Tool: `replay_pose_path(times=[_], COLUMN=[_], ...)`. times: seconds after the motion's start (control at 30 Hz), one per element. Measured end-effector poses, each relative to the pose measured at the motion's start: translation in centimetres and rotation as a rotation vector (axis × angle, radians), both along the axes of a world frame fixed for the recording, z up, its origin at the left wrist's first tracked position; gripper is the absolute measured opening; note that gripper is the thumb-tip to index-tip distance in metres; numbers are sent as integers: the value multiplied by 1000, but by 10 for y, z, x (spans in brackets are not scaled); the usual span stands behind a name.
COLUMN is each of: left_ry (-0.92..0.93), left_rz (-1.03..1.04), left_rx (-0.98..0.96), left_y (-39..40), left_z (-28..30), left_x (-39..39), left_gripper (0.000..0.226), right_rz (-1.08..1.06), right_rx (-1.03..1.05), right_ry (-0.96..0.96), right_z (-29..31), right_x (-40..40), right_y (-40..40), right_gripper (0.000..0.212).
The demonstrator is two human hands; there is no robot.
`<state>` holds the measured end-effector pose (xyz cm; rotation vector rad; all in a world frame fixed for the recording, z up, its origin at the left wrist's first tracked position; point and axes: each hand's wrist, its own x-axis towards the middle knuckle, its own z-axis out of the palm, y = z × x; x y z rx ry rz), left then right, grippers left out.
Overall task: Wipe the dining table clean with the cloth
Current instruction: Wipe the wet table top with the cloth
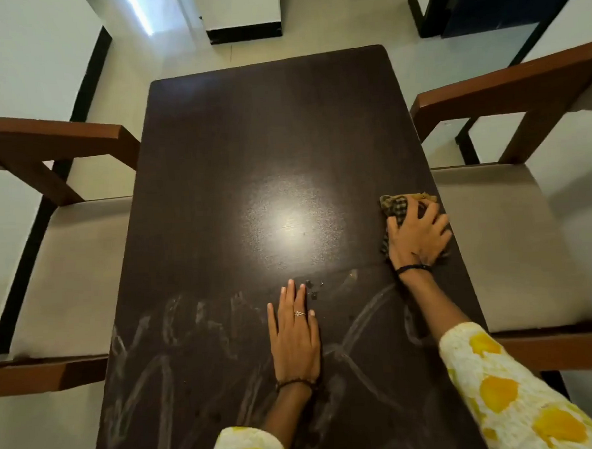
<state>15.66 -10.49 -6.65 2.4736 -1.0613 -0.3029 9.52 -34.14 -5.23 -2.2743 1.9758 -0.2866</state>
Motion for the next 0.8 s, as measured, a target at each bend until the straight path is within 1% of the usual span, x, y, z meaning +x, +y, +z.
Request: replay_pose_path(times=[0.07, 0.1, 0.2, 0.27, 0.3, 0.4, 0.5, 0.57, 0.7, 0.8], left_ry=[-37, -49, -57, -59, -57, -72, -90, -104, -90, -87], left_rz=[13, 15, 20, 18, 18, 12, 31, 33, 37, 41], left_rx=[20, 25, 32, 22, 15, -17, -32, -17, -15, -15], left_y=[0, -1, -3, -2, -2, -2, -3, -4, -4, -5], left_z=[-2, -2, -1, -2, -3, -7, -4, -2, 0, 0], left_x=[-1, -1, -3, -2, -1, 0, 0, 0, -2, -3], left_gripper=[48, 48, 48, 47, 45, 43, 44, 47, 47, 47], right_rz=[-12, 32, 291, 537, 626, 766, 864, 814, 514, 375], right_rx=[12, -9, -116, 8, 51, 27, 27, 25, 6, 19], right_ry=[-14, -24, -36, -54, -45, -48, -35, -49, -29, 21], right_z=[1, -1, 0, 5, 5, 5, 3, 3, 3, 6], right_x=[15, 26, 68, 103, 120, 150, 143, 125, 62, 20], right_y=[9, 17, 49, 73, 85, 106, 90, 61, -11, -44], right_gripper=[48, 48, 52, 52, 50, 46, 46, 46, 50, 51])
